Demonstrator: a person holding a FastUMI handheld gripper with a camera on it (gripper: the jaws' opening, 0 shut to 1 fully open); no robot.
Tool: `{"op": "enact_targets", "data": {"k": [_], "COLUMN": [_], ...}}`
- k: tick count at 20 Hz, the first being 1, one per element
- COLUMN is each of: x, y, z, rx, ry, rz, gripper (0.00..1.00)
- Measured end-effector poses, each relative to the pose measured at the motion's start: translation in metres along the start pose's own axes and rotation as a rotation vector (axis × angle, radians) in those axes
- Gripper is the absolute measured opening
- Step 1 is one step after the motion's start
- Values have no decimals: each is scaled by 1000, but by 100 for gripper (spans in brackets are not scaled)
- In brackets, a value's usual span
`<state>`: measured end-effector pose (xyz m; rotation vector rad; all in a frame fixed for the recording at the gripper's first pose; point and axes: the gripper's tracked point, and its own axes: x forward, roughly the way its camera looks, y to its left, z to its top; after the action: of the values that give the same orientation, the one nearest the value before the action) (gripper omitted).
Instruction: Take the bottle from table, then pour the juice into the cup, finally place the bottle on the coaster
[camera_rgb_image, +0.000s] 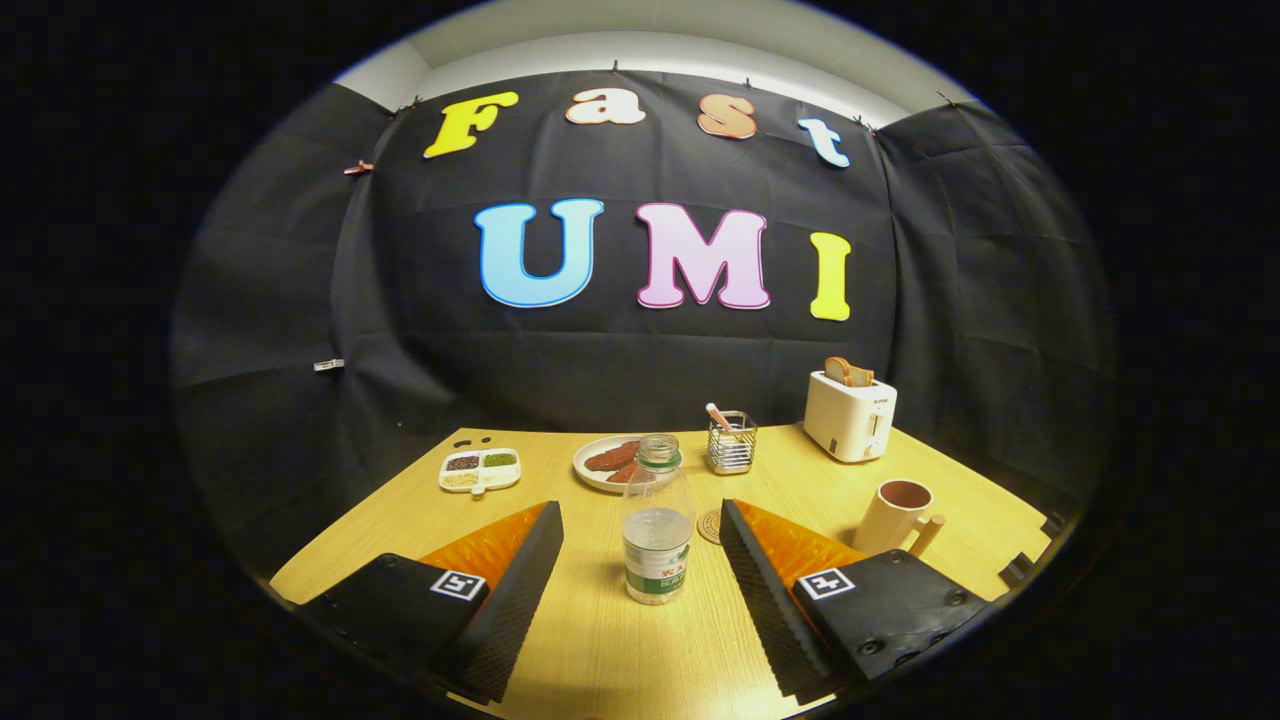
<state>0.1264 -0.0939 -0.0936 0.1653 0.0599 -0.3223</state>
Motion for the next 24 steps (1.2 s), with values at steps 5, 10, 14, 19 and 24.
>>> {"op": "enact_targets", "data": {"k": [5, 10, 14, 19, 24], "x": [35, 66, 82, 98, 104], "y": [-4, -6, -5, -9, -12], "z": [-33, -64, -77, -76, -80], "rx": [-2, -36, -39, -14, -25], "ry": [43, 88, 107, 89, 92], "rz": [-23, -52, -67, -96, -113], "gripper": [97, 97, 97, 97, 97]}}
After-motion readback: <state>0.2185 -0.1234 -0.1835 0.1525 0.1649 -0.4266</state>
